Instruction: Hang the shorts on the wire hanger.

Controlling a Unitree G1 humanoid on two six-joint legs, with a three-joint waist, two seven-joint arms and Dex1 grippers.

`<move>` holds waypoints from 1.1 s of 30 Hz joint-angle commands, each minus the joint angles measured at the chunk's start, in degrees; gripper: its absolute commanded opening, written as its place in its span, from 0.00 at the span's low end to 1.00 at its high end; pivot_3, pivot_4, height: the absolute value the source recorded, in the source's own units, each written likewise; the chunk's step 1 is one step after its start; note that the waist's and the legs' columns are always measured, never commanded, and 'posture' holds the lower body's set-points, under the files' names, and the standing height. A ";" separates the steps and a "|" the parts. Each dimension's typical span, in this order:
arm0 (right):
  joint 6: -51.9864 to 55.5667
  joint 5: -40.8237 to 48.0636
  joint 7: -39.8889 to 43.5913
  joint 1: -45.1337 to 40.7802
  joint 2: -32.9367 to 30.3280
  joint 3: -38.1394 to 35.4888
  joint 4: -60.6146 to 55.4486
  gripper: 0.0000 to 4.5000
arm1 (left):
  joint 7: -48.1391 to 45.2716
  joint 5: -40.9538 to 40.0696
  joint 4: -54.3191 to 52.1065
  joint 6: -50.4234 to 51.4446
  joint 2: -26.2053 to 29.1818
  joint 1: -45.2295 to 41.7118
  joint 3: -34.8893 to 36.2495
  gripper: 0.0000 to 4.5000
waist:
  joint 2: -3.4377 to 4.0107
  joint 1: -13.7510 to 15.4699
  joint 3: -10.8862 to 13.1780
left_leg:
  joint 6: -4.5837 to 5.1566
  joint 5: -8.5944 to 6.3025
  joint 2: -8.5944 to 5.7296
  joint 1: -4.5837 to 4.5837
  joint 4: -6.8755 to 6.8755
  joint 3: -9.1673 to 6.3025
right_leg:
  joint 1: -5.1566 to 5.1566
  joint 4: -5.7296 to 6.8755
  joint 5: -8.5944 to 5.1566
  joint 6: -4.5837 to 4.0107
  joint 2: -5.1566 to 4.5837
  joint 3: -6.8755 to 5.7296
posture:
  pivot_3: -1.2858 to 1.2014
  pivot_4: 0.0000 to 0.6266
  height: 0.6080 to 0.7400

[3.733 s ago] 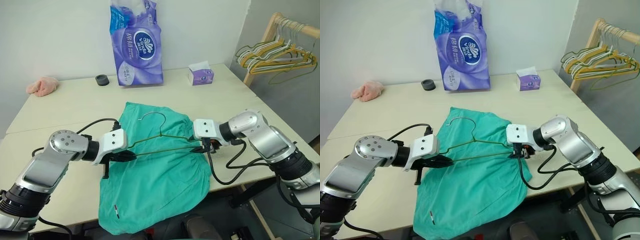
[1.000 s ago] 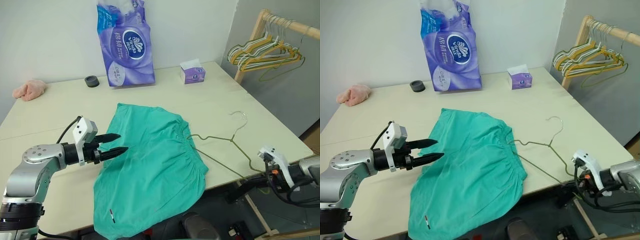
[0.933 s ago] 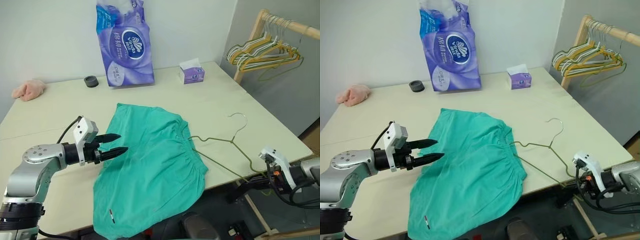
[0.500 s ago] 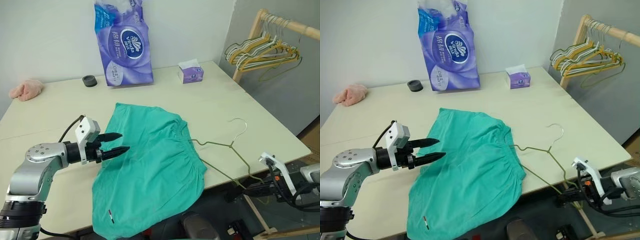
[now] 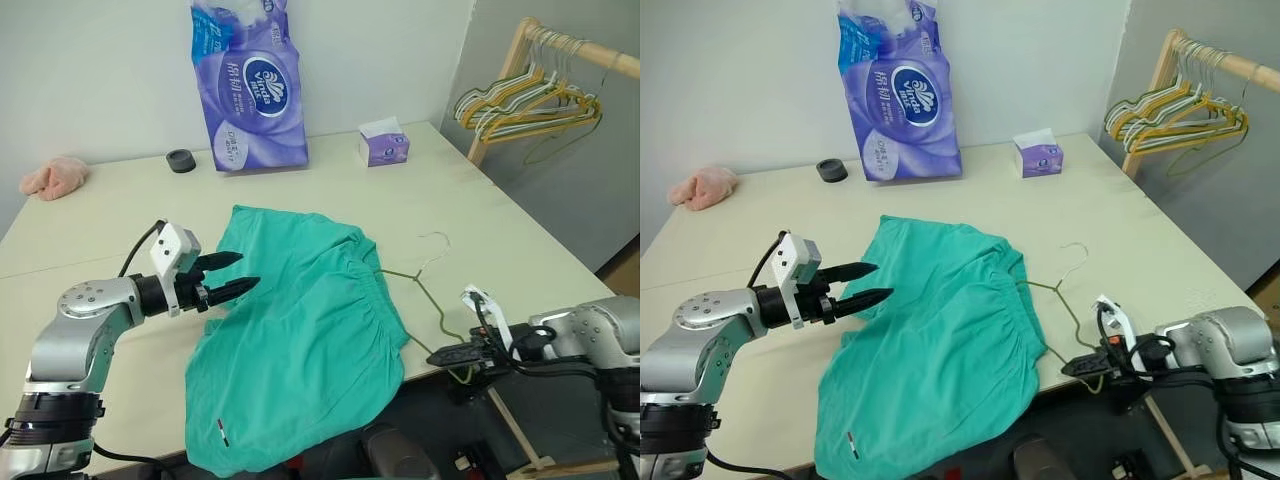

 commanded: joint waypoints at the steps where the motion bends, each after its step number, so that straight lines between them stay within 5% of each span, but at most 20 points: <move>1: 0.45 0.88 -3.77 -2.70 1.76 -3.61 2.02 0.00 | 0.86 0.01 -0.61 -1.25 -0.11 -1.29 1.13 0.72 | 0.00 0.01 0.00 | 0.00 0.00 0.00 -0.01 0.00 0.00 | 0.00 0.00 0.02 -0.03 0.00 0.00 | 0.39 0.08 1.00; 9: 0.43 -3.86 -16.36 -10.46 13.94 -13.07 11.27 0.00 | 2.40 0.55 -0.23 -2.08 -1.28 -2.08 0.83 0.72 | 0.03 -0.08 -0.01 | 0.00 0.01 -0.01 0.01 -0.09 0.01 | -0.06 0.07 0.10 -0.14 -0.01 0.00 | 0.39 0.08 1.00; 17: 0.45 -2.12 -18.80 -9.98 19.09 -13.06 9.10 0.00 | 3.57 0.97 0.11 -2.71 -2.26 -2.77 0.64 0.72 | 0.05 -0.04 -0.02 | 0.00 0.01 -0.01 -0.26 -0.25 -0.06 | -0.35 0.06 0.17 -0.28 -0.03 -0.06 | 0.39 0.08 1.00; 29: -16.86 -5.21 -7.34 -10.64 9.97 1.14 1.92 0.00 | 5.70 -2.85 1.15 3.12 -3.29 -5.09 2.61 0.72 | 0.06 -0.20 -0.03 | 0.00 0.01 -0.02 -0.25 -0.22 -0.09 | -0.35 0.07 0.17 -0.27 -0.03 -0.10 | 0.39 0.06 1.00; 33: -23.44 -8.23 -5.26 -11.50 6.81 4.82 -0.14 0.00 | 6.60 -3.70 1.75 2.78 -3.35 -7.24 4.09 0.90 | 0.05 -0.16 -0.03 | 0.00 0.01 -0.03 -0.27 -0.21 -0.10 | -0.36 0.07 0.17 -0.27 -0.03 -0.11 | 0.39 0.06 1.00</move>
